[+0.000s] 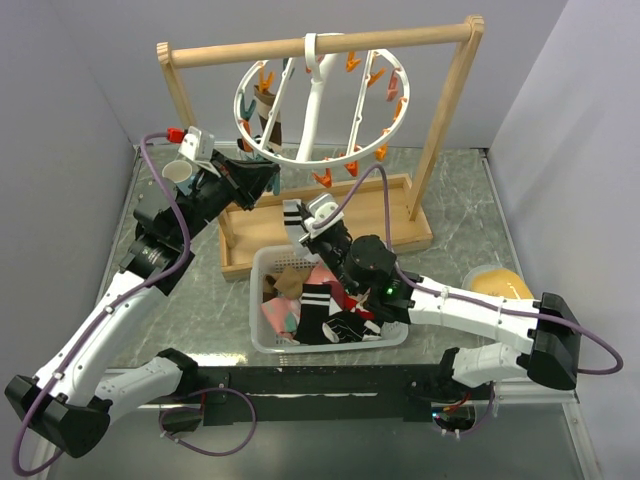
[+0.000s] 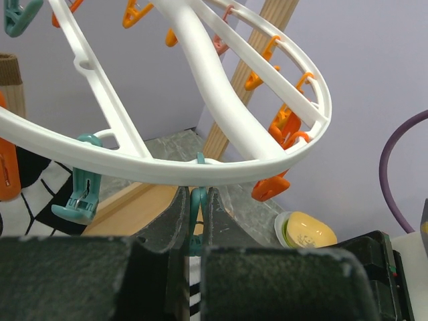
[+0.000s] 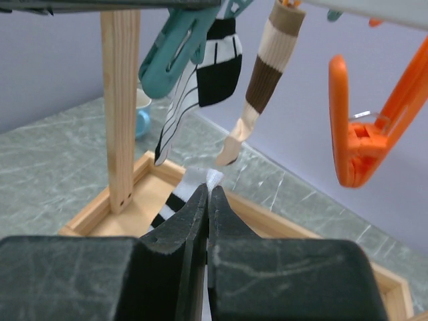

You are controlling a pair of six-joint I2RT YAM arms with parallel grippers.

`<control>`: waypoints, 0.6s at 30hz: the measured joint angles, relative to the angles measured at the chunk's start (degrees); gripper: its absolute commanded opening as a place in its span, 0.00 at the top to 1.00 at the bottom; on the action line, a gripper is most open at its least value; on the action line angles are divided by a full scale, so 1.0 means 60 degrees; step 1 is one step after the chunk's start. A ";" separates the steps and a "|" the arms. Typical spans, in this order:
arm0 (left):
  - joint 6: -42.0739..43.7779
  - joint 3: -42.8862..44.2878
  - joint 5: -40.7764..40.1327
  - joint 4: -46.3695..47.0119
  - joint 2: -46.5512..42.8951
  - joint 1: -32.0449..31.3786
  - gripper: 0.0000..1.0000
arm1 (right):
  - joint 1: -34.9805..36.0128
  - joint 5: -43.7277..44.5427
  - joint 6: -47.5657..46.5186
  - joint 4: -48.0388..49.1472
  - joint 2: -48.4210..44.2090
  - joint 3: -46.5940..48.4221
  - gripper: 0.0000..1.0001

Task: Clip the socks to the hanger
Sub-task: Pick up the sock from the bin.

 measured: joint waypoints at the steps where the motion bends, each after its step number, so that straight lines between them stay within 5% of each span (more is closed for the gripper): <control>1: 0.0004 0.0058 0.0080 -0.0033 0.0036 0.0000 0.99 | 0.0000 -0.0015 -0.0091 0.0131 0.0044 0.0000 1.00; 18: -0.0550 0.0197 0.1443 0.0328 0.0182 0.0135 0.99 | -0.1392 -0.5144 0.3122 0.1508 -0.1592 -0.1810 1.00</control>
